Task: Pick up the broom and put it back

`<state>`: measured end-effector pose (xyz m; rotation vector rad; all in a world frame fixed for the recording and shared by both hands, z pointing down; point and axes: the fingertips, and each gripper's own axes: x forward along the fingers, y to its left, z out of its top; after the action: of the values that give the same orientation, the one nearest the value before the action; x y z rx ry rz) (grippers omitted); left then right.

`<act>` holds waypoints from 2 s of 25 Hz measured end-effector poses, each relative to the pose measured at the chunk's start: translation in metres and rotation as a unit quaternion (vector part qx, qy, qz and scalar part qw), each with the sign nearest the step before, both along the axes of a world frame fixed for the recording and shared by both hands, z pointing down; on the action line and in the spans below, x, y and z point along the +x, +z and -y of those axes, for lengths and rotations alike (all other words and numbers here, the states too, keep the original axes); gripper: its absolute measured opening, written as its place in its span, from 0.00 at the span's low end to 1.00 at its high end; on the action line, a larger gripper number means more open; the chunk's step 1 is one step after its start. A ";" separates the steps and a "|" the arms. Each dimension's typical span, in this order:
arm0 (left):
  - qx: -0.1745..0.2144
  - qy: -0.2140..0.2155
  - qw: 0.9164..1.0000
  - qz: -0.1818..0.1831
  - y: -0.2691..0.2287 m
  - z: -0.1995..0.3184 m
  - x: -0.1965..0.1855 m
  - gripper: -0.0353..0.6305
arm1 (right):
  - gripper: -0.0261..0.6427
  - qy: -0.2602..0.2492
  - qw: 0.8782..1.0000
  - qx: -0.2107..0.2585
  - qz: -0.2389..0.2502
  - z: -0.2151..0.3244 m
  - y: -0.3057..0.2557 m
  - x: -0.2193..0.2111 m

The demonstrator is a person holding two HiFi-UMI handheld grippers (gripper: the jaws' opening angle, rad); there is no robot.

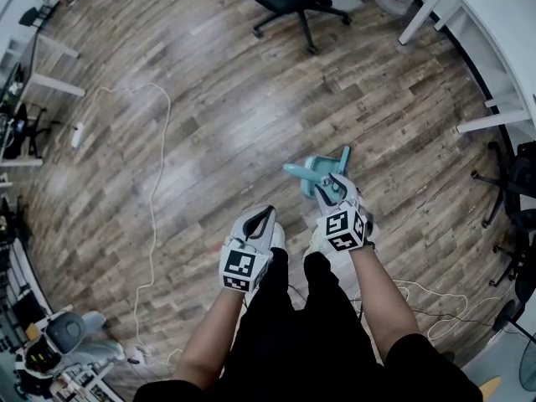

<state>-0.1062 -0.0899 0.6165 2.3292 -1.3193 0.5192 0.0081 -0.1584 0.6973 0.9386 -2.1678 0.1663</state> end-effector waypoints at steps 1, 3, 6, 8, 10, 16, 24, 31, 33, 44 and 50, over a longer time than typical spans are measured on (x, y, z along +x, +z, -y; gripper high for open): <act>0.001 0.001 1.000 0.000 0.000 0.000 0.001 0.08 | 0.31 0.000 1.000 0.002 0.002 -0.003 -0.003 0.001; 0.004 0.004 1.000 0.001 -0.002 0.001 0.002 0.08 | 0.32 -0.002 1.000 0.010 0.010 -0.009 -0.013 0.002; 0.013 0.010 1.000 0.000 -0.008 0.005 0.004 0.08 | 0.33 -0.009 0.999 0.028 0.029 -0.017 -0.037 0.003; 0.019 0.015 1.000 0.000 -0.016 0.009 0.006 0.08 | 0.33 -0.012 0.998 0.042 0.041 -0.021 -0.057 0.005; 0.024 0.021 0.999 0.000 -0.026 0.013 0.008 0.08 | 0.33 -0.008 0.997 0.054 0.058 -0.024 -0.082 0.009; 0.068 0.034 0.997 -0.015 -0.060 0.029 0.023 0.08 | 0.24 0.043 0.988 0.075 0.127 -0.028 -0.150 0.028; 0.142 0.060 0.988 -0.026 -0.118 0.059 0.038 0.08 | 0.04 0.057 0.977 0.153 0.140 -0.017 -0.217 0.041; 0.202 0.059 0.977 -0.035 -0.171 0.085 0.032 0.08 | 0.04 0.060 0.963 0.210 0.159 -0.005 -0.272 0.035; 0.213 0.060 0.975 -0.034 -0.187 0.090 0.029 0.08 | 0.04 0.054 0.958 0.232 0.159 -0.003 -0.287 0.030; 0.264 0.072 0.961 -0.045 -0.218 0.094 0.024 0.08 | 0.04 0.064 0.939 0.291 0.170 0.005 -0.334 0.023; 0.273 0.082 0.958 -0.044 -0.225 0.093 0.027 0.08 | 0.04 0.054 0.938 0.310 0.146 0.003 -0.342 0.016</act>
<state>-0.0796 -0.1828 0.3911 2.8852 -1.3618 0.0931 0.0239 -0.1612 0.3551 1.4607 -2.4960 -0.3733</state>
